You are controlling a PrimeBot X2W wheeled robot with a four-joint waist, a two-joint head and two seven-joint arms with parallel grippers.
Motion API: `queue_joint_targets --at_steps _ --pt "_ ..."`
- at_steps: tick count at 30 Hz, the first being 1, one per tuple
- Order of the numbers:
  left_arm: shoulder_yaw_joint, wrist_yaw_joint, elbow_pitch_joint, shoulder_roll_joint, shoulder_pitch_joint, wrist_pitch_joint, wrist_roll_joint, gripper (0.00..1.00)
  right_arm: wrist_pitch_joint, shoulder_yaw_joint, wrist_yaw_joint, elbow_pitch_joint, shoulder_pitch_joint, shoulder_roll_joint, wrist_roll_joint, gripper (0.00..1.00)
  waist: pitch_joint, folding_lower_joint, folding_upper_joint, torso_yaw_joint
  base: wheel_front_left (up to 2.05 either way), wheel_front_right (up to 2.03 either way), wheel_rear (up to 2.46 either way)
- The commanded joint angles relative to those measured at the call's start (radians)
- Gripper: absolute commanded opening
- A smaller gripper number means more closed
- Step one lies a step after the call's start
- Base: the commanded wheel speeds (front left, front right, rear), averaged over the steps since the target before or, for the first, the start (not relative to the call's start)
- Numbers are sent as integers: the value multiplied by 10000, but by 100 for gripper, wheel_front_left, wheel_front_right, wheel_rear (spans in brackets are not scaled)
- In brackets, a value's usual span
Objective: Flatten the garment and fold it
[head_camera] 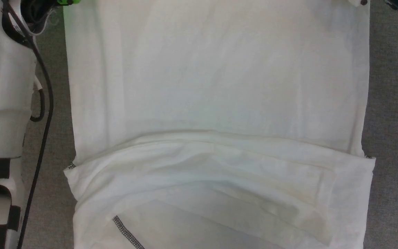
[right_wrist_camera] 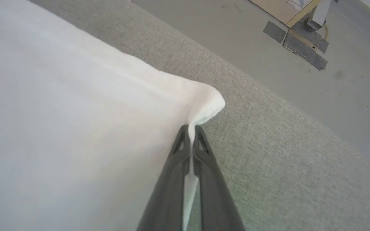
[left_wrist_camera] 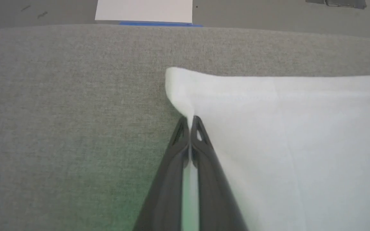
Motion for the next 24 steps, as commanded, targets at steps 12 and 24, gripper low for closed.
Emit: queue_joint_targets --at_steps 12,24 --pt "306 -510 457 232 -1072 -3198 652 0 -1975 -1377 -15 424 -1050 60 -833 0 -344 -1 0 27 0 0 0" --pt "-34 -1902 1222 105 -222 -4938 311 0 -3184 -1215 -15 1020 -122 267 -179 0 -1913 -1 0 -98 0 0 0"
